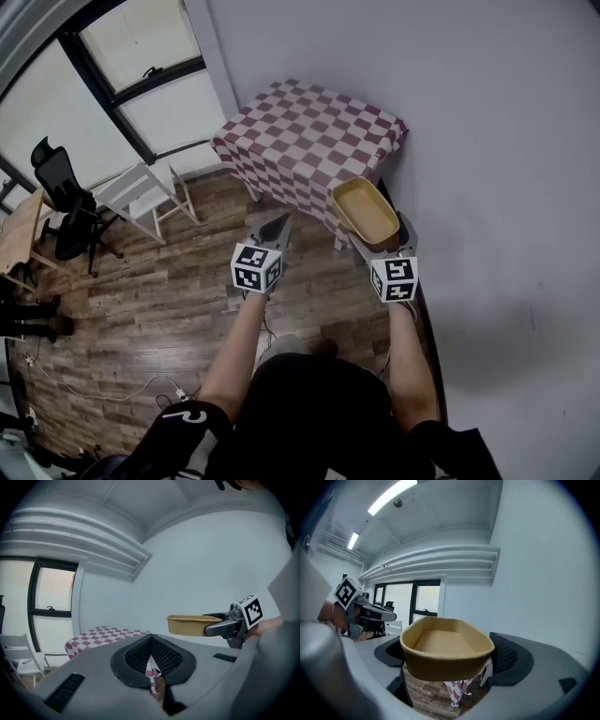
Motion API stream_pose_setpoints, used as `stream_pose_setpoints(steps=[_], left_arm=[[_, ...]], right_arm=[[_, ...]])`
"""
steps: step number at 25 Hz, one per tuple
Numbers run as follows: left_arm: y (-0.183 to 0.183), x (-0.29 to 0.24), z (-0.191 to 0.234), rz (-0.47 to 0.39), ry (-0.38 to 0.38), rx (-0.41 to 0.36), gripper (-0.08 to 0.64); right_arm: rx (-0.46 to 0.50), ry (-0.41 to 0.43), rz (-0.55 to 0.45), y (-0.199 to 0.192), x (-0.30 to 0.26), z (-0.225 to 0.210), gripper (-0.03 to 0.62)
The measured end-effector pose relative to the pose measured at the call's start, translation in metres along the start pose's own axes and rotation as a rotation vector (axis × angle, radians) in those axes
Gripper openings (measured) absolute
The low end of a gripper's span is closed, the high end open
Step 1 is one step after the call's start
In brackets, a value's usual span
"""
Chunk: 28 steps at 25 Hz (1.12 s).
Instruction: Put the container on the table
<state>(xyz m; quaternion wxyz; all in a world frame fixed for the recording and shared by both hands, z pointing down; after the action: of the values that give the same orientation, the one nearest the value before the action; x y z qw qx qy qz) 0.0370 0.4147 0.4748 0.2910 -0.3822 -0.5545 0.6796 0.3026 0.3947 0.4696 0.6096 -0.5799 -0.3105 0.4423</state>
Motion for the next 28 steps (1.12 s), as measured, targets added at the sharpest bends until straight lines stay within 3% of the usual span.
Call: stream_pose_setpoints(steps=[14, 28], left_arm=[[-0.001, -0.085, 0.053, 0.024, -0.025, 0.013, 0.025], [0.038, -0.198, 0.207, 0.030, -0.075, 0.029, 0.025]], right_arm=[[-0.015, 0.002, 0.055, -0.021, -0.081, -0.029, 0.543], [-0.003, -0.033, 0.078, 0.012, -0.270, -0.046, 0.543]])
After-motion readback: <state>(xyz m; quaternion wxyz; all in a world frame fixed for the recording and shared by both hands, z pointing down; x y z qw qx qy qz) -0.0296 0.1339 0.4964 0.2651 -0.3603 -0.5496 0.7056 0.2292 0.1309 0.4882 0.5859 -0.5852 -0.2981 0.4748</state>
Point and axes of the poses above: the fingertips, and each gripper's own axes: x backward along the fingers, z to its left, y out of its top, the point moved 8 cm from there along x, backward along the fingers, and after that the axes turned 7 degrees about -y, right-handed, at the moved point
